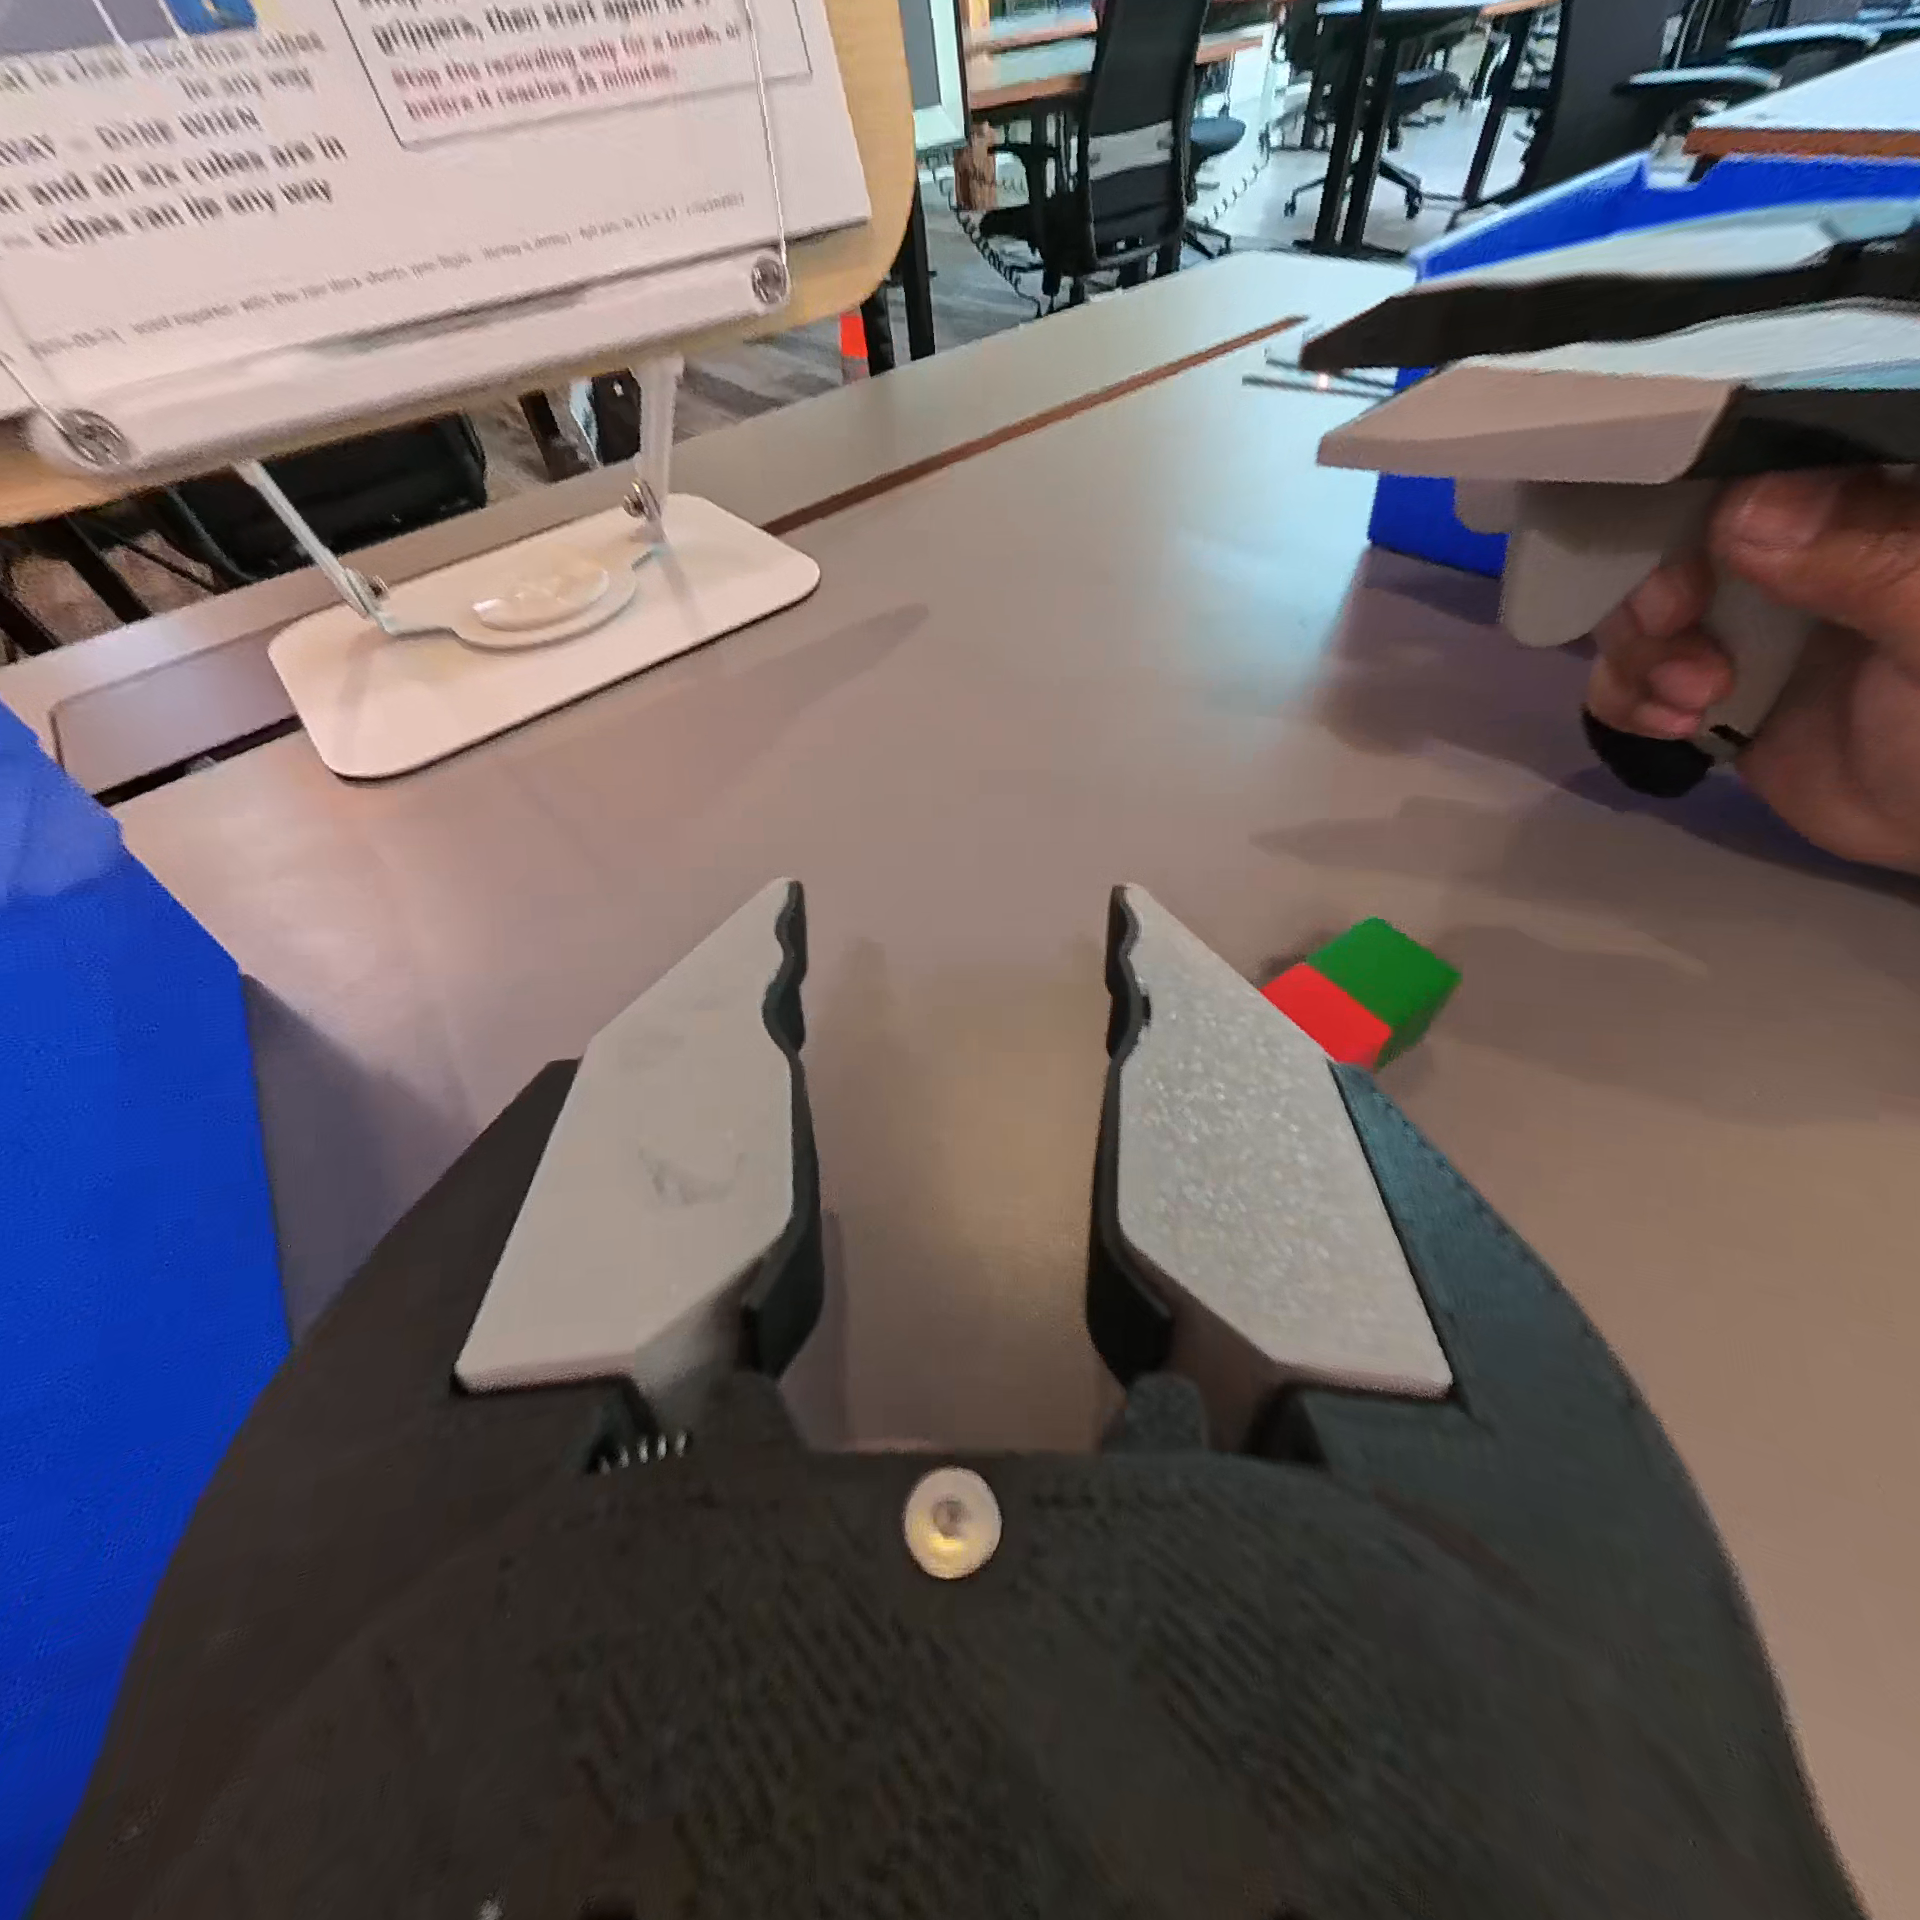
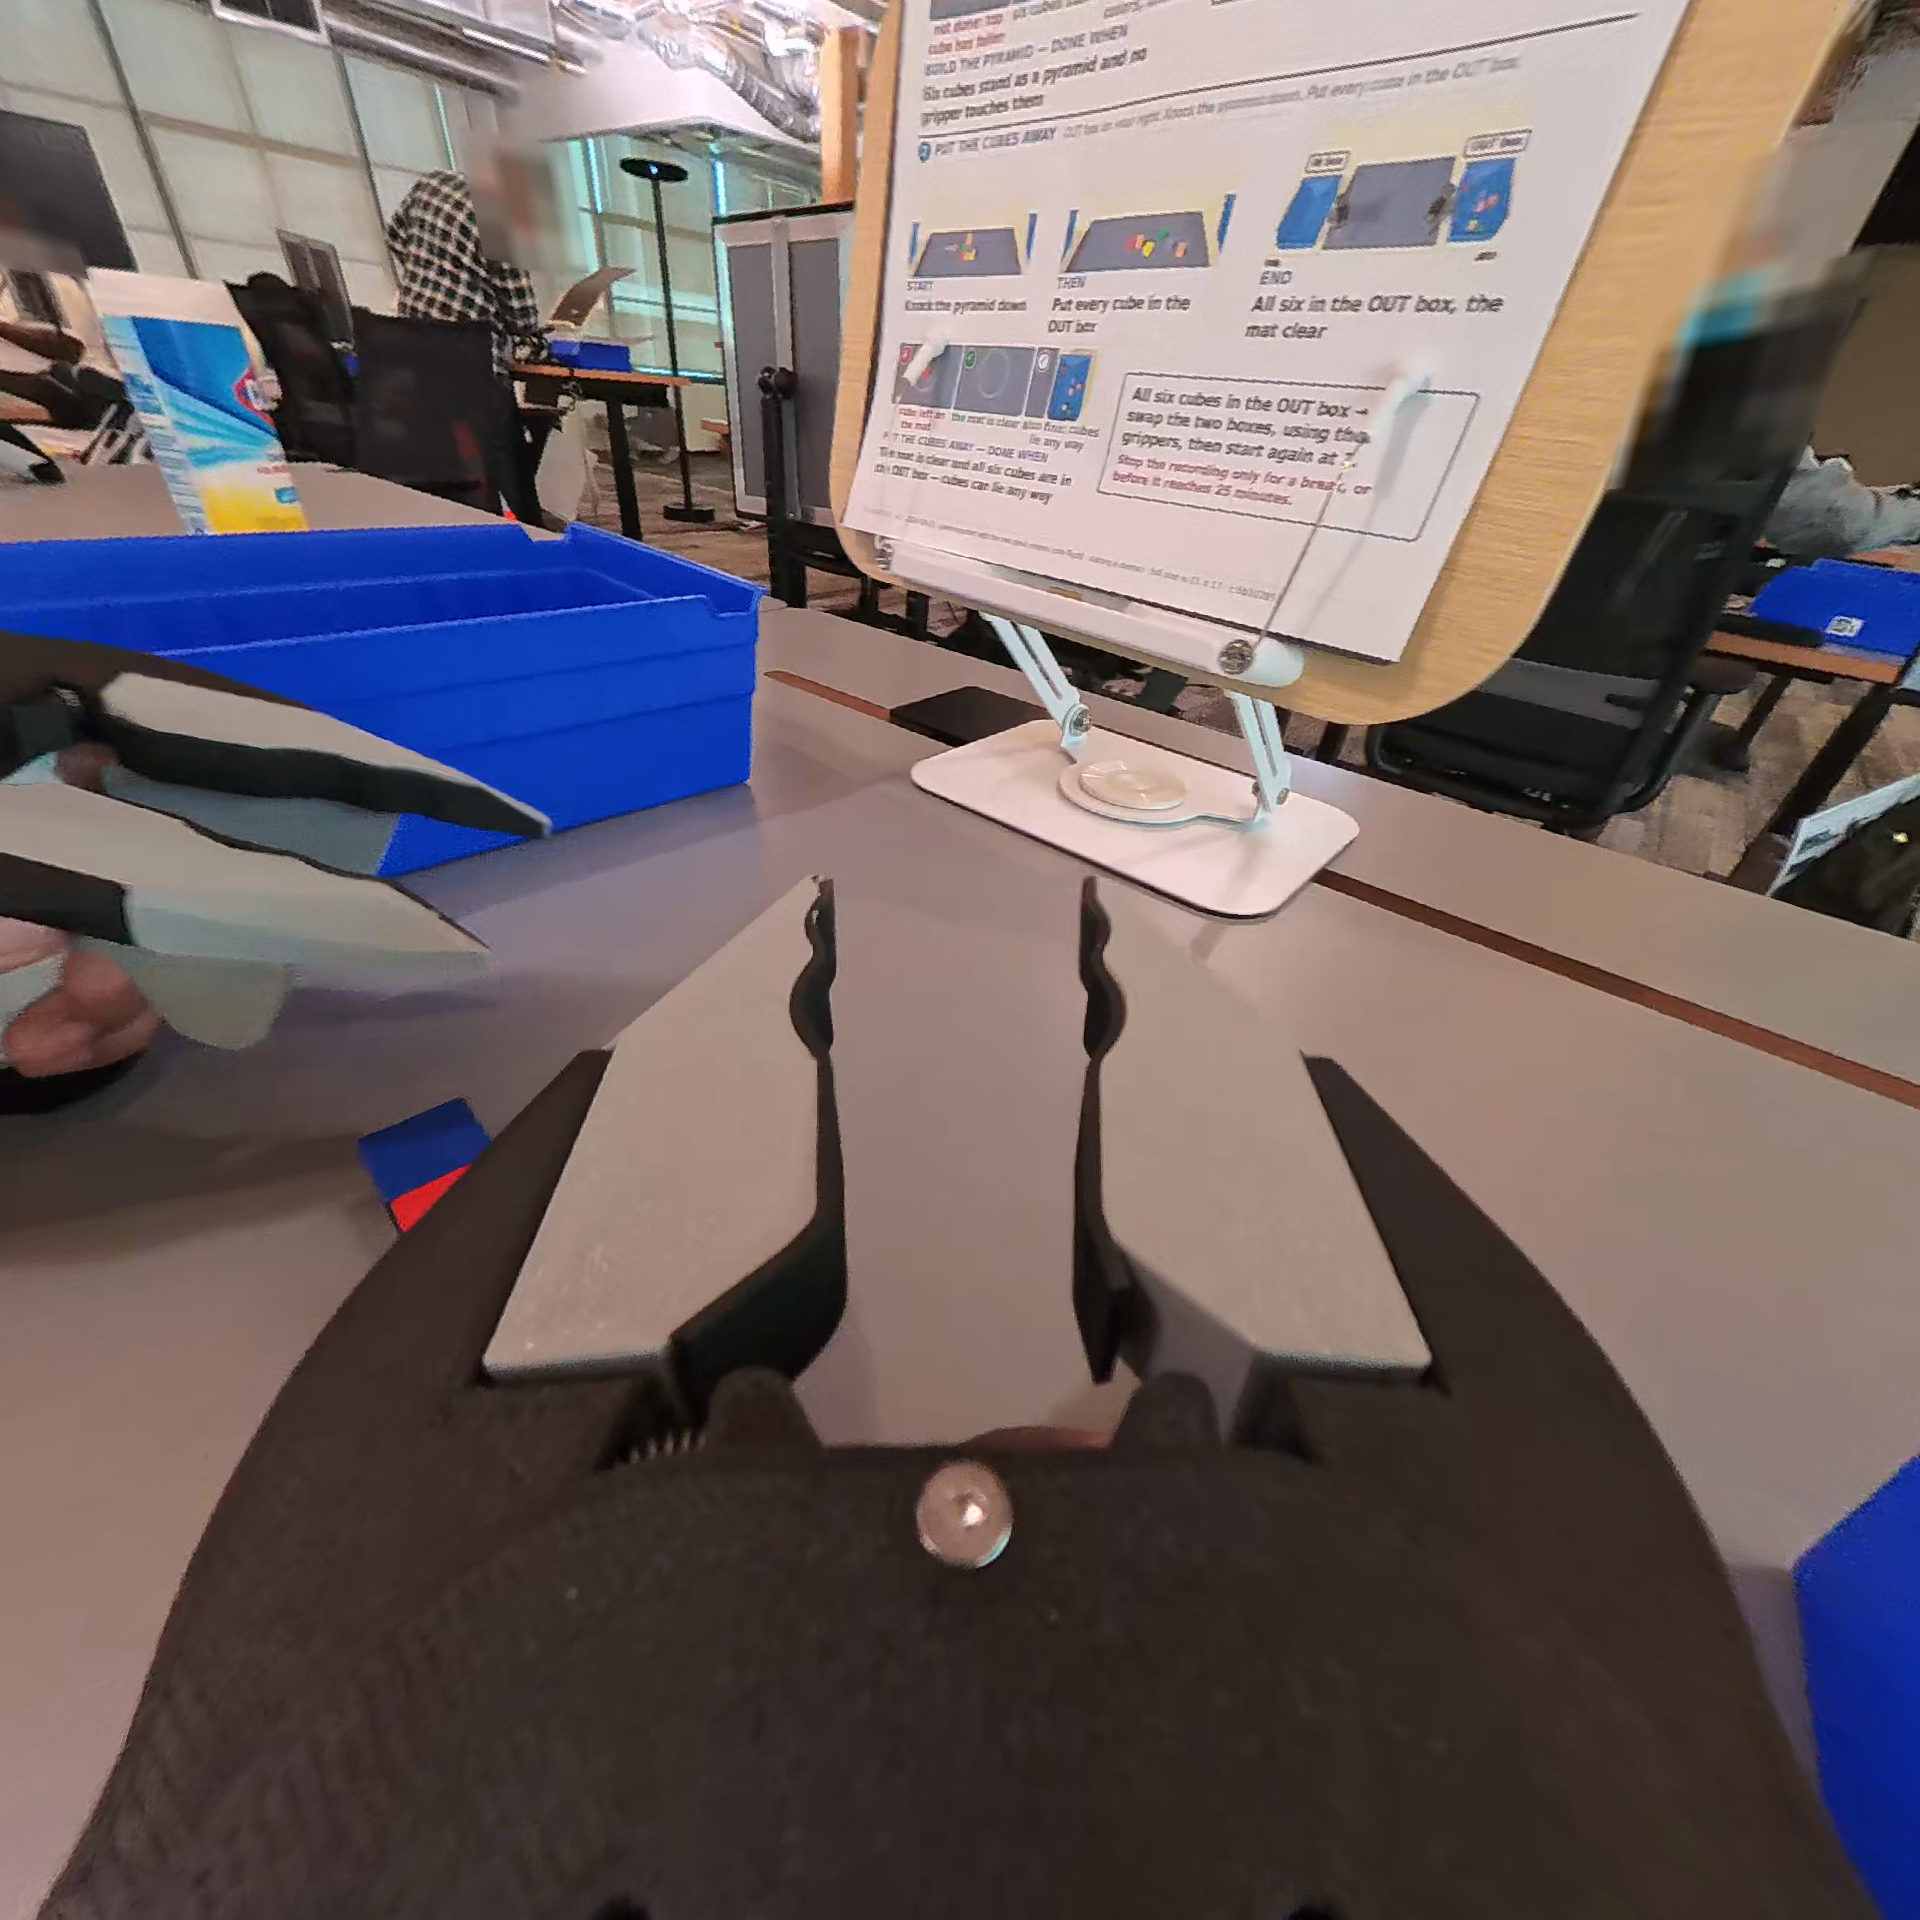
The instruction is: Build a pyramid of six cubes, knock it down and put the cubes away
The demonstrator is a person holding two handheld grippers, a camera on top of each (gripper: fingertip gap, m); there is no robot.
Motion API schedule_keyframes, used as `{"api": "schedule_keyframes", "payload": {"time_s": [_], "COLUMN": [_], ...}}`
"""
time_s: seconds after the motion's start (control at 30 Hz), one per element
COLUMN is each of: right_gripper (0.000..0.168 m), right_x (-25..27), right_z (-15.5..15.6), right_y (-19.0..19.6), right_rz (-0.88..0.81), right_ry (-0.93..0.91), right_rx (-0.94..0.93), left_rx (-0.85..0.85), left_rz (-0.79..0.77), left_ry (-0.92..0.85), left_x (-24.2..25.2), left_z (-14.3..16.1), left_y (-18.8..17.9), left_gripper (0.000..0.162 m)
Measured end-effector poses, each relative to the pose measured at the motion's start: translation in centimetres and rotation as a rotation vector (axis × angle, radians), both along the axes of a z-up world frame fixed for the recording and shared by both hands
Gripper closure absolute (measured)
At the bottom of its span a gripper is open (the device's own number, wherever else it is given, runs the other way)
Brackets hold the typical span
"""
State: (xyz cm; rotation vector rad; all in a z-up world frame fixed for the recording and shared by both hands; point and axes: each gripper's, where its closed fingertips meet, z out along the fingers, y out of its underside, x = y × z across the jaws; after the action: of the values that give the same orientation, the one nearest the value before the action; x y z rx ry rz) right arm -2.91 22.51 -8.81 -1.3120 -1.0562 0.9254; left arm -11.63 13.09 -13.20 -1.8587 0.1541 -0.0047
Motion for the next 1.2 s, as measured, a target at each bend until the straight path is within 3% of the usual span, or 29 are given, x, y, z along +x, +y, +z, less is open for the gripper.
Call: {"api": "schedule_keyframes", "payload": {"time_s": [0.17, 0.4, 0.67, 0.87, 1.0, 1.2], "right_gripper": [0.122, 0.124, 0.124, 0.125, 0.130, 0.129], "right_x": [-0.2, -1.1, -0.6, -0.6, 0.1, 0.5], "right_z": [-0.8, -1.7, -1.6, -0.7, -0.4, -0.9], "right_y": [0.3, -1.0, 0.0, -0.6, -3.0, -3.1], "right_rz": [0.012, 0.052, 0.019, 0.050, 0.109, 0.098], "right_ry": [-0.032, -0.122, -0.096, -0.024, 0.003, -0.016], "right_rx": [-0.011, 0.123, 0.032, -0.003, -0.009, -0.043], "left_rx": [0.022, 0.007, -0.033, -0.052, -0.106, -0.065], "left_rz": [0.033, 0.045, 0.019, -0.135, -0.265, -0.227], "left_ry": [0.038, 0.134, 0.101, 0.180, 0.026, 0.092], "left_x": [-0.8, -1.1, 0.4, 3.4, 6.8, 6.0], "left_z": [0.8, 0.7, 0.1, 0.1, -1.5, -1.0], "left_y": [-0.2, 0.4, 0.3, 0.3, -0.2, -0.2], "left_gripper": [0.106, 0.109, 0.106, 0.105, 0.105, 0.104]}}
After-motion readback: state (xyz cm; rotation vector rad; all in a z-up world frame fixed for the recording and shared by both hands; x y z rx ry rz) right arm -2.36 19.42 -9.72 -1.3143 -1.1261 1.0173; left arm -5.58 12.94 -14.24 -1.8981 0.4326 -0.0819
